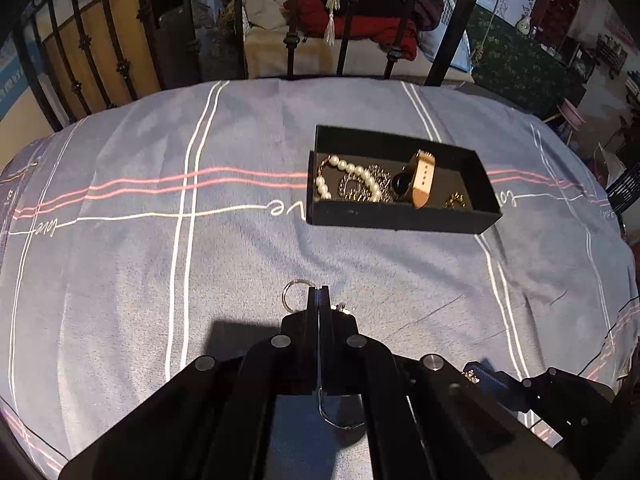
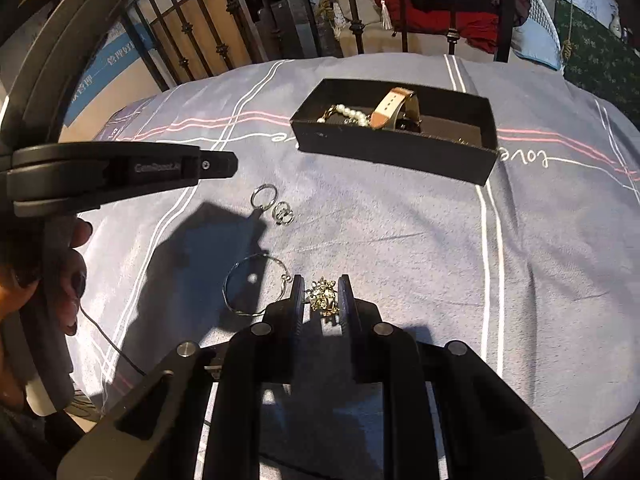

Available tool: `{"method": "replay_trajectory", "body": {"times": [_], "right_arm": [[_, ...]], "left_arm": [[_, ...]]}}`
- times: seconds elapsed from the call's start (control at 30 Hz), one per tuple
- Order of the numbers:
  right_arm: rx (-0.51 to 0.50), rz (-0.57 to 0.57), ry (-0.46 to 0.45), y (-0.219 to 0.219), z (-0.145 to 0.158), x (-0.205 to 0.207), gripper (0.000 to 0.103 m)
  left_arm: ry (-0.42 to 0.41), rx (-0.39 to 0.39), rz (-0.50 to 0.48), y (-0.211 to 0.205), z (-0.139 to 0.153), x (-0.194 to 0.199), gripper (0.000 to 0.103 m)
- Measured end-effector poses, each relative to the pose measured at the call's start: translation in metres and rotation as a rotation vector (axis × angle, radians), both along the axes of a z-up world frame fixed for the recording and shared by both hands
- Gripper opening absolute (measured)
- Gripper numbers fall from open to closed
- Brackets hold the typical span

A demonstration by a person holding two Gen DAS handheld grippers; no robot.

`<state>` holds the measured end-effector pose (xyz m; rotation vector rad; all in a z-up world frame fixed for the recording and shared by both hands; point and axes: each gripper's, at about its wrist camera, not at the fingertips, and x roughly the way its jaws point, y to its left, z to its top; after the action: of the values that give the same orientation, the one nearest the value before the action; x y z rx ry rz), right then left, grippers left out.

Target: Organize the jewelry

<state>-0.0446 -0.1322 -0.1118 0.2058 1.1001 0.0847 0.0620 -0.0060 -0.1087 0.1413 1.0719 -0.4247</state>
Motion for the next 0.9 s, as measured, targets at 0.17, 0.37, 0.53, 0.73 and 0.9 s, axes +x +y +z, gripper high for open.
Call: {"method": "replay_trajectory", "body": {"times": [0.17, 0.37, 0.53, 0.73, 0.9], "right_arm": [[-0.029, -0.030, -0.061, -0.020, 0.031, 0.015, 0.018], [-0.037, -0.062, -0.127, -0.045, 0.063, 0.052, 0.018], [-0.051, -0.100, -0.134, -0.068, 0.068, 0.097, 0.018], [-0.090, -0.093, -0.071, -0.077, 0.035, 0.133, 0.018], [-0.083, -0.108, -0.038, -0.084, 0.010, 0.141, 0.018]], "left_arm": [[-0.044, -0.040, -0.009, -0.008, 0.038, 0.002, 0.000], [-0.092, -0.074, -0.034, -0.025, 0.072, 0.015, 0.000], [-0.084, -0.097, -0.057, -0.053, 0.073, 0.040, 0.000], [-0.046, -0.043, -0.063, -0.081, 0.039, 0.062, 0.000], [-0.030, -0.020, -0.053, -0.086, 0.017, 0.071, 0.000]]}}
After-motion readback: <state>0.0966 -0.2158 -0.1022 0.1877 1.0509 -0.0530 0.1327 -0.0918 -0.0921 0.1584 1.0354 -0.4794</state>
